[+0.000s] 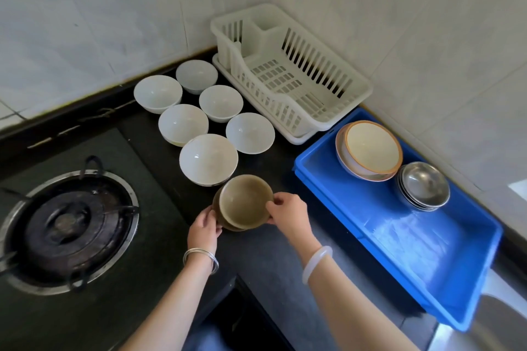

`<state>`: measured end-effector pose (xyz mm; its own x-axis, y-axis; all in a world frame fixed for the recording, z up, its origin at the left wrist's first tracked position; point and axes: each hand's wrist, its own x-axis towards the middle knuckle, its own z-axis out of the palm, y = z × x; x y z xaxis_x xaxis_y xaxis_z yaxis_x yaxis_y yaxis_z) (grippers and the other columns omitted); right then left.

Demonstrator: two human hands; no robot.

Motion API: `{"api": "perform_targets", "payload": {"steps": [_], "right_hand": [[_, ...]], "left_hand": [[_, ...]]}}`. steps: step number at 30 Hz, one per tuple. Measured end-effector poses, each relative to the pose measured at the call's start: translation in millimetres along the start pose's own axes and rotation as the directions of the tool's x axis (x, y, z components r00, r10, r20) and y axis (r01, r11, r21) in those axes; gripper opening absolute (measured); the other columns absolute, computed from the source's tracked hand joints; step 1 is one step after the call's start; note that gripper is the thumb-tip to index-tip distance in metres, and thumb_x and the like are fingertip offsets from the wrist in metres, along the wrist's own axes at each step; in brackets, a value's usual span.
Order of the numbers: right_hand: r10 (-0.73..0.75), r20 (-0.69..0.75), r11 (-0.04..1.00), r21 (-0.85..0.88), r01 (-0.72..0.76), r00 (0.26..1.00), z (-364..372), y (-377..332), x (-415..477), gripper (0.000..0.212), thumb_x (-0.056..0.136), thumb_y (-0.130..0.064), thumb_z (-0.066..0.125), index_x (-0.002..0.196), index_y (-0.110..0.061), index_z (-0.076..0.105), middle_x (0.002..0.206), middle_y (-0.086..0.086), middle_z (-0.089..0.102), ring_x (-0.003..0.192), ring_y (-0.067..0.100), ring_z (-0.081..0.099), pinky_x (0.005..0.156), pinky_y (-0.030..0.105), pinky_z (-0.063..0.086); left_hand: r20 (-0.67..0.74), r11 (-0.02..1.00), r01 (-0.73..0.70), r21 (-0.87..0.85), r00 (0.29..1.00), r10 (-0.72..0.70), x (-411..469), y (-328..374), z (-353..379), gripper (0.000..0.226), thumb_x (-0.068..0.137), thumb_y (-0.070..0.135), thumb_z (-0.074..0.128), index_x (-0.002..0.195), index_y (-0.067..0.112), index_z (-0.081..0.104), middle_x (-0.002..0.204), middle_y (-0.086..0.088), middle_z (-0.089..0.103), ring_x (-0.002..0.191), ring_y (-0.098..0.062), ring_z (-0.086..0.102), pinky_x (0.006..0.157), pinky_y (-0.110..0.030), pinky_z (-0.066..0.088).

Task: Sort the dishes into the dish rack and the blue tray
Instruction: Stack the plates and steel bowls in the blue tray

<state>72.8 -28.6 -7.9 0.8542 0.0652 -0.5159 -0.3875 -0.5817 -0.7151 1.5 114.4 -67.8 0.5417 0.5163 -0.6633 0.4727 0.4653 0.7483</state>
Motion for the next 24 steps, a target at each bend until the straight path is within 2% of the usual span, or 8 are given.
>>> {"api": "perform_targets", "payload": {"steps": [3,5,8,12,15,17,20,24], "right_hand": [[0.006,-0.005,0.996,-0.088,-0.007,1.0,8,-3,3,0.01,0.089,-0.014,0.057,0.081,-0.019,0.063,0.081,0.005,0.068,0.072,0.016,0.07,0.072,0.03,0.06],[0.022,0.002,0.994,-0.11,-0.022,1.0,11,-5,5,0.007,0.089,-0.015,0.058,0.084,-0.019,0.062,0.082,0.005,0.068,0.074,0.017,0.07,0.075,0.032,0.06],[0.021,-0.021,0.985,-0.17,-0.024,1.0,14,-4,6,0.004,0.088,-0.016,0.059,0.089,-0.02,0.058,0.085,0.003,0.065,0.075,0.017,0.067,0.068,0.027,0.057],[-0.019,-0.034,0.969,-0.249,0.01,0.999,17,1,13,0.019,0.086,-0.016,0.062,0.102,-0.02,0.051,0.098,0.003,0.058,0.074,0.011,0.056,0.054,0.016,0.04],[0.092,0.066,0.992,-0.087,-0.086,0.994,16,6,19,0.033,0.09,-0.017,0.059,0.122,-0.019,0.051,0.104,0.002,0.059,0.084,0.014,0.062,0.065,0.023,0.054],[0.18,0.157,0.98,0.053,-0.19,0.971,16,10,21,0.034,0.093,-0.016,0.054,0.127,-0.018,0.053,0.107,0.004,0.063,0.088,0.017,0.065,0.068,0.027,0.058],[0.187,0.227,0.949,0.208,-0.236,0.956,19,16,21,0.027,0.095,-0.015,0.05,0.121,-0.017,0.06,0.107,0.006,0.067,0.086,0.016,0.068,0.066,0.026,0.06],[0.148,0.177,0.934,0.298,-0.196,0.973,10,25,15,0.024,0.095,-0.015,0.051,0.116,-0.019,0.062,0.111,0.004,0.065,0.089,0.014,0.067,0.065,0.021,0.059]], "left_hand": [[-0.022,1.0,-0.008,-0.022,1.0,0.007,1,1,0,0.037,0.095,0.023,0.046,0.128,0.008,0.052,0.117,-0.014,0.056,0.094,-0.025,0.058,0.087,-0.036,0.049],[-0.009,1.0,-0.028,0.008,1.0,0.028,2,1,0,0.036,0.094,0.021,0.048,0.127,0.008,0.053,0.12,-0.013,0.057,0.095,-0.024,0.058,0.088,-0.036,0.049],[0.029,0.992,-0.073,0.107,0.997,0.07,2,1,0,0.035,0.092,0.011,0.051,0.127,0.008,0.054,0.123,-0.015,0.059,0.098,-0.024,0.058,0.09,-0.036,0.05],[0.039,0.983,-0.08,0.167,0.996,0.075,6,2,0,0.036,0.091,0.005,0.049,0.126,0.01,0.054,0.124,-0.015,0.059,0.104,-0.028,0.059,0.09,-0.038,0.051],[0.032,0.991,-0.049,0.123,0.998,0.045,7,3,1,0.034,0.091,0.006,0.049,0.124,0.008,0.055,0.122,-0.017,0.059,0.104,-0.029,0.06,0.091,-0.037,0.051],[0.041,0.995,-0.03,0.092,0.999,0.027,7,4,1,0.034,0.091,0.005,0.049,0.124,0.007,0.055,0.119,-0.017,0.059,0.1,-0.026,0.059,0.088,-0.034,0.05],[0.049,0.998,-0.021,0.066,0.999,0.017,4,5,2,0.033,0.091,0.005,0.048,0.123,0.007,0.055,0.115,-0.016,0.059,0.096,-0.023,0.058,0.086,-0.032,0.05],[0.092,0.997,-0.053,0.062,0.995,0.047,-6,11,11,0.031,0.091,0.005,0.048,0.12,0.009,0.057,0.11,-0.011,0.06,0.09,-0.018,0.06,0.084,-0.031,0.05]]}}
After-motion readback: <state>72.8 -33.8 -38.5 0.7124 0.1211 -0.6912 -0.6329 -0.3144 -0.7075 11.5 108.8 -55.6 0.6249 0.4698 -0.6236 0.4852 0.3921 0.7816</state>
